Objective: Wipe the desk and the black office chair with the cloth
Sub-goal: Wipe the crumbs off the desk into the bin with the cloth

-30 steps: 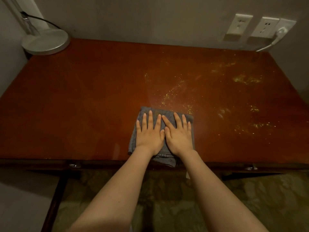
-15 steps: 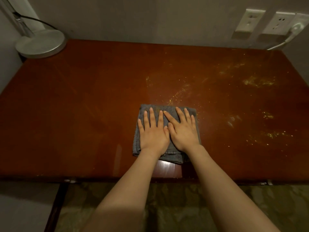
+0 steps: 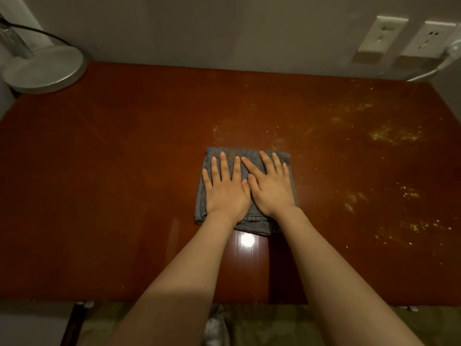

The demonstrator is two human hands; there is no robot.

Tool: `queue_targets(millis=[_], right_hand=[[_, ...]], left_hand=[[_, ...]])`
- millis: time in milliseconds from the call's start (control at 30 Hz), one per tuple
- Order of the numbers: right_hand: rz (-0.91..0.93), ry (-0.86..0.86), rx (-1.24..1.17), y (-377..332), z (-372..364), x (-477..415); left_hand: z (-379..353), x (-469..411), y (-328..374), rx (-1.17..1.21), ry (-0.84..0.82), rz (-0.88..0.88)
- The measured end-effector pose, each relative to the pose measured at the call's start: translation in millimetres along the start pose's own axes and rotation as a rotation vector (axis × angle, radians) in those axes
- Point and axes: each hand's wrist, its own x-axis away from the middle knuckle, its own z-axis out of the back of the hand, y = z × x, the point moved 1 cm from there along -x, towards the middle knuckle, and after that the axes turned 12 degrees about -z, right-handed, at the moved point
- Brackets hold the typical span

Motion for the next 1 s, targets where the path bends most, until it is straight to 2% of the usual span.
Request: queue_targets(millis=[1000], right_hand=[[0.028, -0.001, 0.013, -9, 37, -172]], left_hand=[[39, -169, -21, -0.006, 0.008, 0.018]])
